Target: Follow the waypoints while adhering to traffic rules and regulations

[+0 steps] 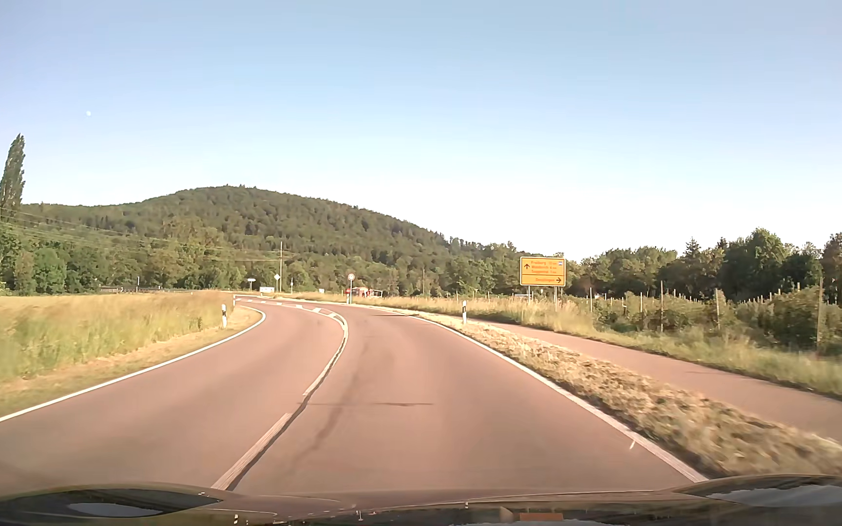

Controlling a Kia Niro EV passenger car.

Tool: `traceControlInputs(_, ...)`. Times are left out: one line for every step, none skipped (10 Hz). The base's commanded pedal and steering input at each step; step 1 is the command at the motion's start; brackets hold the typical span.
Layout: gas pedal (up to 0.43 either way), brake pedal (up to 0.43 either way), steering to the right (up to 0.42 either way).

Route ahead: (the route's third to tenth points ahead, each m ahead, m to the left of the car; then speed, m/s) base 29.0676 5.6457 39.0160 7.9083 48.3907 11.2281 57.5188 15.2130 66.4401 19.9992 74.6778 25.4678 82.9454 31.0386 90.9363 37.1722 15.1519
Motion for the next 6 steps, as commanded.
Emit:
traceControlInputs(0.000, 0.000, -0.041)
traceControlInputs(0.008, 0.000, -0.040)
traceControlInputs(0.028, 0.000, -0.039)
traceControlInputs(0.047, 0.000, -0.036)
traceControlInputs(0.059, 0.000, -0.035)
traceControlInputs(0.067, 0.000, -0.035)
